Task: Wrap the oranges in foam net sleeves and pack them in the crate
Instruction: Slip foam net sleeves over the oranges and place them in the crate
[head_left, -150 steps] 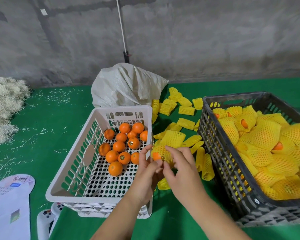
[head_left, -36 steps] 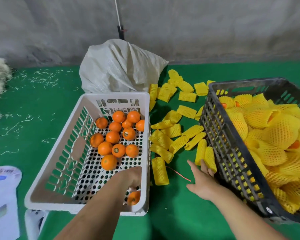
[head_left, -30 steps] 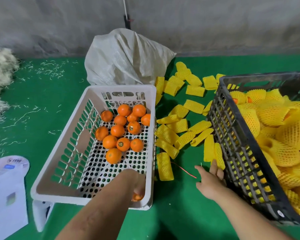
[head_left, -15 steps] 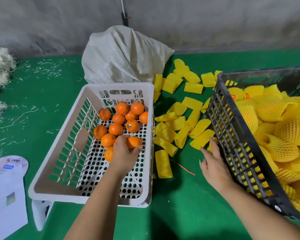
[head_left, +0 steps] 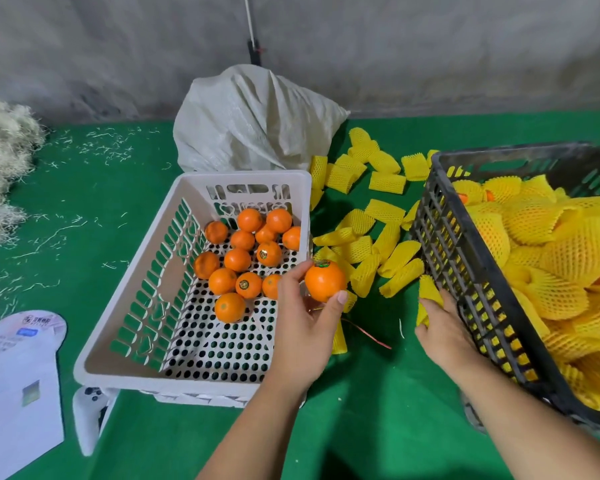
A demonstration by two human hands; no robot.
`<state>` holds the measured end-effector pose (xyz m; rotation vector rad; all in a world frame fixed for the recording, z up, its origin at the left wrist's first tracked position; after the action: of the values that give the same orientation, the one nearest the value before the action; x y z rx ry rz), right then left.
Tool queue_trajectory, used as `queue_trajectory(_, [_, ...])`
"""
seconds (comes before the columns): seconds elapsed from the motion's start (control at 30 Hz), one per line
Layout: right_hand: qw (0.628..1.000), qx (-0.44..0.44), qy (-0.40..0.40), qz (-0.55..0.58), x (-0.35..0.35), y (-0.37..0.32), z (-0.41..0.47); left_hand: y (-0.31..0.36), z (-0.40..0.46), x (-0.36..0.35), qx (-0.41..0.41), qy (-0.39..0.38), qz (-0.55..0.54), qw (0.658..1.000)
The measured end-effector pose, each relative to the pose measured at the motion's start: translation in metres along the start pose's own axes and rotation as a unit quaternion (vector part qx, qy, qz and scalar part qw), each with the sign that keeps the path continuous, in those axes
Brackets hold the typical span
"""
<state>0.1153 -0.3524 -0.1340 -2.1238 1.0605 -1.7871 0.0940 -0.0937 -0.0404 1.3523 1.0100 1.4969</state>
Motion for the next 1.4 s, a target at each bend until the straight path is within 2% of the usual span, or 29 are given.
queue_trajectory(0.1, [0.997, -0.026, -0.049, -0.054, -0.001, -0.001, 0.006, 0.0, 0.0, -0.005, -0.081, -0.019, 0.18, 0.98])
queue_trajectory(0.2, [0.984, -0.044, -0.086, -0.152, -0.007, -0.001, 0.01, -0.003, -0.005, -0.019, -0.139, -0.058, 0.359, 0.921])
queue_trajectory(0.3, [0.98, -0.037, -0.117, -0.156, -0.003, -0.001, 0.014, -0.008, -0.006, -0.027, -0.159, -0.087, 0.474, 0.862])
queue_trajectory(0.4, [0.983, -0.026, -0.125, -0.129, 0.005, -0.007, 0.021, -0.008, -0.005, -0.027, -0.15, -0.078, 0.488, 0.856])
queue_trajectory(0.47, [0.992, -0.019, -0.087, -0.086, 0.018, -0.014, 0.032, -0.008, -0.004, -0.027, -0.145, -0.072, 0.486, 0.859])
queue_trajectory(0.57, [0.999, 0.005, 0.01, 0.043, 0.042, -0.023, 0.045, -0.008, -0.003, -0.028, -0.132, -0.078, 0.493, 0.856])
queue_trajectory(0.63, [0.982, 0.009, 0.041, 0.185, 0.05, -0.029, 0.044, -0.006, -0.003, -0.029, -0.135, -0.08, 0.493, 0.856])
queue_trajectory(0.7, [0.938, -0.037, 0.023, 0.343, 0.045, -0.036, 0.031, -0.003, -0.002, -0.027, -0.129, -0.076, 0.463, 0.874])
queue_trajectory(0.77, [0.893, -0.073, -0.016, 0.443, 0.034, -0.044, 0.015, 0.0, 0.0, -0.024, -0.113, -0.066, 0.401, 0.907])
queue_trajectory(0.83, [0.884, -0.046, -0.019, 0.464, 0.025, -0.054, -0.001, 0.002, 0.004, -0.021, -0.093, -0.057, 0.337, 0.935])
queue_trajectory(0.97, [0.892, 0.075, 0.08, 0.439, 0.022, -0.085, -0.027, 0.008, 0.017, -0.019, -0.045, -0.113, 0.171, 0.978])
queue_trajectory(1.1, [0.899, 0.127, 0.109, 0.406, 0.027, -0.104, -0.045, 0.01, 0.016, -0.01, -0.034, -0.204, 0.029, 0.978])
queue_trajectory(1.23, [0.922, 0.216, 0.119, 0.298, 0.036, -0.114, -0.059, 0.011, 0.011, 0.005, 0.038, -0.283, -0.108, 0.952])
queue_trajectory(1.3, [0.921, 0.253, 0.125, 0.269, 0.04, -0.118, -0.065, 0.011, 0.01, 0.008, 0.07, -0.289, -0.143, 0.944])
queue_trajectory(1.4, [0.916, 0.23, 0.128, 0.303, 0.046, -0.119, -0.073, 0.01, 0.009, 0.007, 0.093, -0.256, -0.171, 0.947])
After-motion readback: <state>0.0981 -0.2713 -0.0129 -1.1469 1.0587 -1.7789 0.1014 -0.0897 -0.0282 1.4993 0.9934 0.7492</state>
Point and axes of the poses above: each hand's wrist, its own z-axis towards the middle knuckle, its own x-axis out of the back of the hand, y = z × x, the point moved 2 cm from there along z, towards the middle knuckle, and after that the axes turned 12 degrees about z, right-handed, at the moved point
